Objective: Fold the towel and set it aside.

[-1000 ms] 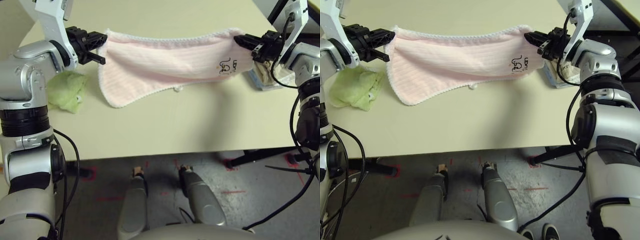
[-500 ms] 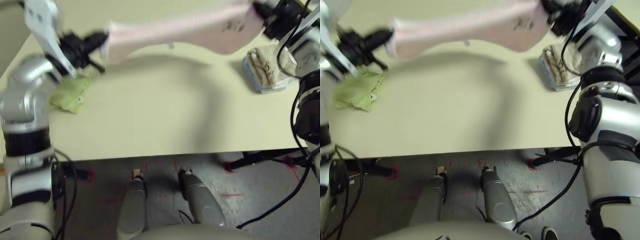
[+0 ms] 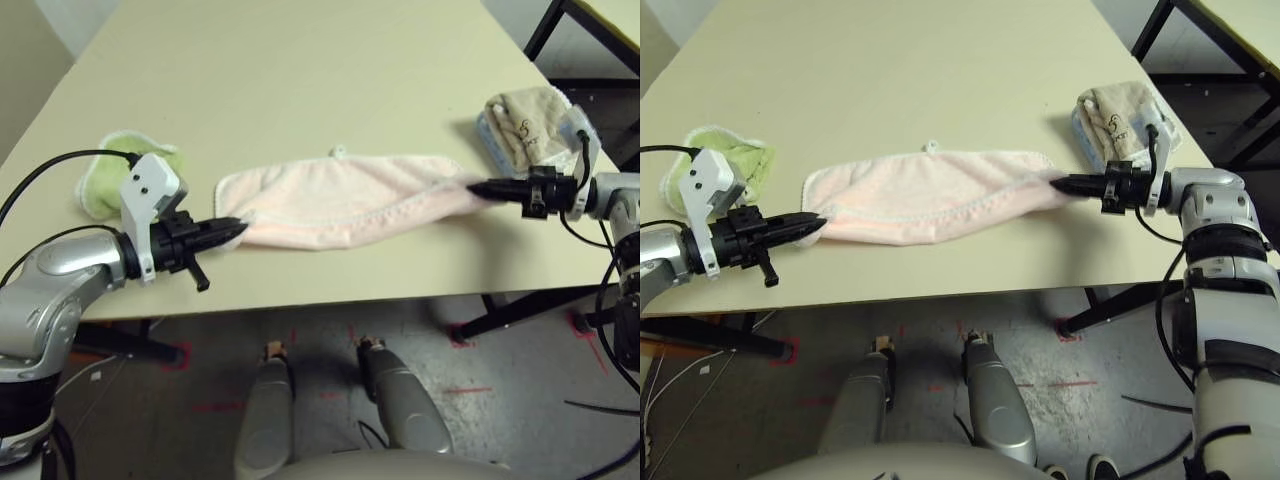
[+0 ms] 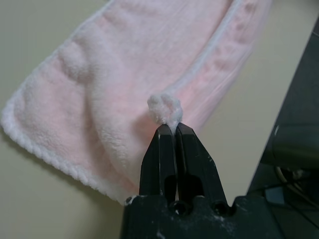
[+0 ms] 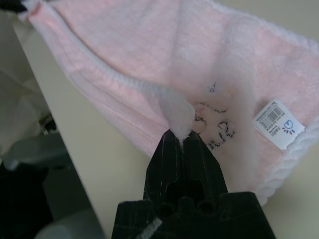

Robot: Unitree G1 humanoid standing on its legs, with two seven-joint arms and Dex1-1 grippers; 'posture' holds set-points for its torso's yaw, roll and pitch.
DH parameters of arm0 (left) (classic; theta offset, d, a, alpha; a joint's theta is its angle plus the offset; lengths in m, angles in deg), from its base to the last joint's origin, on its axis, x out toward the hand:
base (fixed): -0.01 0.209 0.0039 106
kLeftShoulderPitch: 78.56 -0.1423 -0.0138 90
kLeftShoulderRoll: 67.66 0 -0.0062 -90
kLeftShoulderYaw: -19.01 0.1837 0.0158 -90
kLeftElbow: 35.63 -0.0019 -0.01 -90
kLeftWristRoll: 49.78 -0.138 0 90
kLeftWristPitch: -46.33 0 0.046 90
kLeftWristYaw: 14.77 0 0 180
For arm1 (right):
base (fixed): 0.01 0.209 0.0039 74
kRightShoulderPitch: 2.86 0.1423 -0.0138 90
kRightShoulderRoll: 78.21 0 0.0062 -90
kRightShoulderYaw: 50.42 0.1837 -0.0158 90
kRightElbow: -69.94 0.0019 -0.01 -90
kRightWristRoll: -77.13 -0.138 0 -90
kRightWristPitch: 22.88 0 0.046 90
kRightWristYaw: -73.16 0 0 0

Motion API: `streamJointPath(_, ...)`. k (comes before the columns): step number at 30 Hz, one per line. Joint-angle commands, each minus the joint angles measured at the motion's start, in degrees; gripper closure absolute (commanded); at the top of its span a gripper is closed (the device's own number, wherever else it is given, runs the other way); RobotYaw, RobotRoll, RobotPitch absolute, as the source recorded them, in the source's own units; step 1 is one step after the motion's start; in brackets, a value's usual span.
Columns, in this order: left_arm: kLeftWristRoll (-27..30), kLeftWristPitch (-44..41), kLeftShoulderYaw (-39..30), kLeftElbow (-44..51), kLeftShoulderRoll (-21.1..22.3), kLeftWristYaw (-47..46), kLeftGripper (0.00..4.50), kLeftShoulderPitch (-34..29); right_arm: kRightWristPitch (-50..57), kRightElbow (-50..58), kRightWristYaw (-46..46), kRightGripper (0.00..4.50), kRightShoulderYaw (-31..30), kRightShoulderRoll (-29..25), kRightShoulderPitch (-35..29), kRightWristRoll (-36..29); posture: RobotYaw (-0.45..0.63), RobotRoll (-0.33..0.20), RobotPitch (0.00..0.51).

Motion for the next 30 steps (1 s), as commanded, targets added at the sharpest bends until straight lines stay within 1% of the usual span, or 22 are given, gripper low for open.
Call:
streamJointPath(1,1.52,-0.57,-1.25,-0.59,0.81,1.18,4.44,-0.22,-0.11,1.95,0.50,4.50,-0.64,-0.65,-0.75,-0.15,0.14,0.000,0.199)
streamJointPath(3,2.91,-2.02,-2.31,-0.76,0.78,1.32,4.44,-0.11,0.17,2.31,-0.05,4.50,-0.30,-0.45,-0.84,-0.65,0.14,0.000,0.199)
streamJointPath(5,4.30,-2.67,-3.94,-1.55,-0.28,0.08,4.44,1.21,0.03,1.92,-2.84,4.50,1.03,0.61,-0.29,-1.49,0.14,0.000,0.200)
streamJointPath(7,4.27,-2.52,-4.47,-2.67,-1.28,-2.01,4.44,3.47,-1.35,0.34,-8.38,4.50,2.88,2.16,0.92,-1.90,0.14,0.000,0.200)
streamJointPath(9,4.32,-2.93,-4.03,-3.44,-2.53,-4.17,4.44,5.97,-3.30,-1.17,-12.85,4.50,3.62,3.21,1.85,-1.45,0.14,0.000,0.201)
streamJointPath(14,3.90,-3.12,-1.80,-3.34,-4.87,-7.02,4.44,9.43,-6.47,-2.43,-19.64,4.50,3.46,5.54,2.99,-0.46,0.14,0.000,0.201)
streamJointPath(17,2.75,-3.68,-0.07,-5.01,-6.59,-9.93,4.44,12.64,-7.21,-2.91,-23.81,4.50,3.04,7.28,4.16,0.08,0.14,0.000,0.200)
streamJointPath(22,1.44,-5.32,1.75,-7.75,-8.95,-13.92,4.44,16.51,-8.49,-4.75,-27.49,4.50,2.91,9.19,6.22,0.72,0.14,0.000,0.198)
streamJointPath(30,-0.04,-5.94,2.53,-10.70,-9.62,-15.58,4.44,19.83,-11.00,-8.60,-32.05,4.50,2.59,10.12,8.54,2.14,0.14,0.000,0.199)
